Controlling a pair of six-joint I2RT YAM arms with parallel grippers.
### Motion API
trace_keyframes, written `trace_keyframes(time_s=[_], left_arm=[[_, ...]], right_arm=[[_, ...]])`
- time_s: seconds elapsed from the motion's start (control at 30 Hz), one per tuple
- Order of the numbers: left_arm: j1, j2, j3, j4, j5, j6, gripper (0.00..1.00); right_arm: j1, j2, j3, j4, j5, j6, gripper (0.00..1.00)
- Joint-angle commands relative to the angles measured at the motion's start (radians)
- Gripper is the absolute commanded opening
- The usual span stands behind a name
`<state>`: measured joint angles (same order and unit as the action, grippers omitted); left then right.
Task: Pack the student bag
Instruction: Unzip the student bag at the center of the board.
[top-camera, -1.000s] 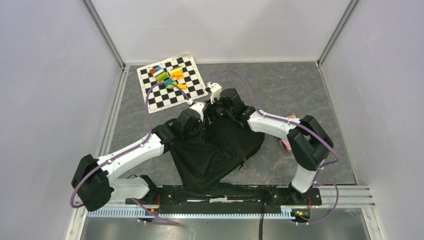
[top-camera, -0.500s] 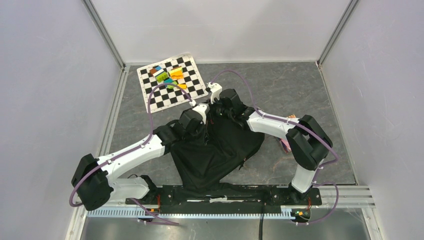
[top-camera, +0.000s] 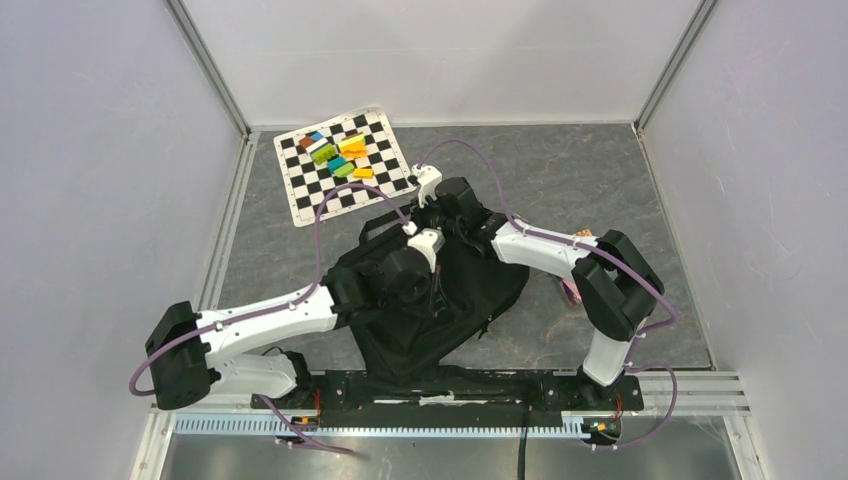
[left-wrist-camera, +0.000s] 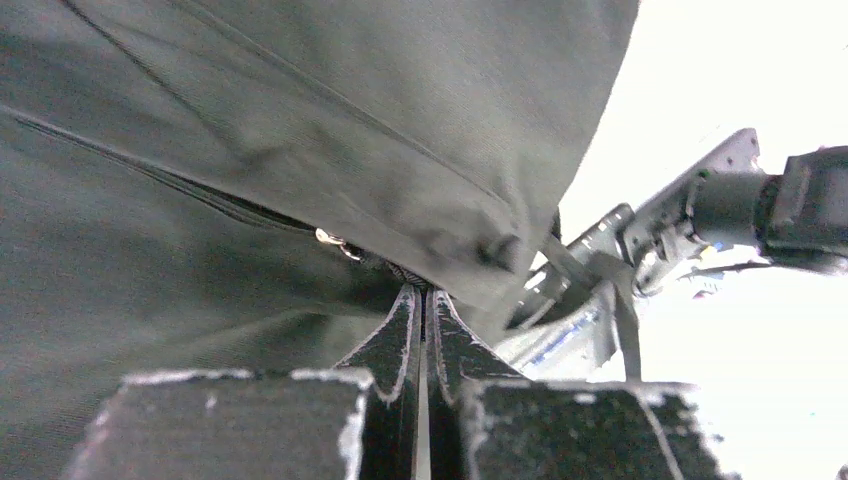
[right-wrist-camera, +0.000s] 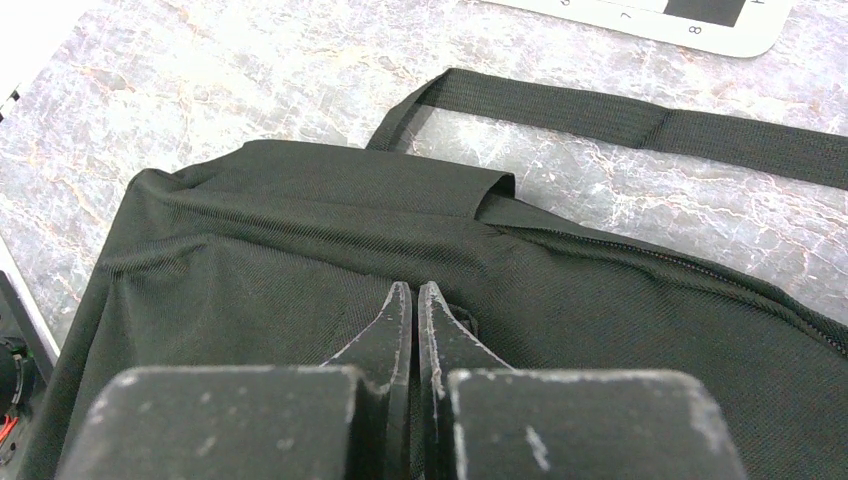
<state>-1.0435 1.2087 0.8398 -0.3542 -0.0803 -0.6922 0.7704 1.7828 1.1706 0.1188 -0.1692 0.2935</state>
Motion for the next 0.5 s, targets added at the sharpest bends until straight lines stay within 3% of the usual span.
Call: trace_keyframes(time_s=[0.0,0.2,0.4,0.43,0.47], left_arm=[[-0.109,-0.022,-0.005,0.082,-0.011,-0.141,0.02],[-0.241,0.01,-0.026,0.134,-0.087,-0.242,0.02],[-0.273,0.006,-0.017,0.092,-0.157,-0.258,0.02],[-0.272,-0.009,-0.007,0.075,-0.175,-0.249,0.03],[-0.273,-0.024,0.003,0.048,-0.199,-0.235,0.12]], right_arm=[[-0.002,0.015,0.052,0.027,0.057,-0.03,0.0],[-0.003,0.018,0.055,0.025,0.071,-0.04,0.0],[-0.001,0.001,0.068,-0.007,0.074,-0.061,0.0],[-0.002,-0.008,0.073,-0.02,0.074,-0.073,0.0],[-0.001,-0.017,0.081,-0.042,0.074,-0.085,0.05]])
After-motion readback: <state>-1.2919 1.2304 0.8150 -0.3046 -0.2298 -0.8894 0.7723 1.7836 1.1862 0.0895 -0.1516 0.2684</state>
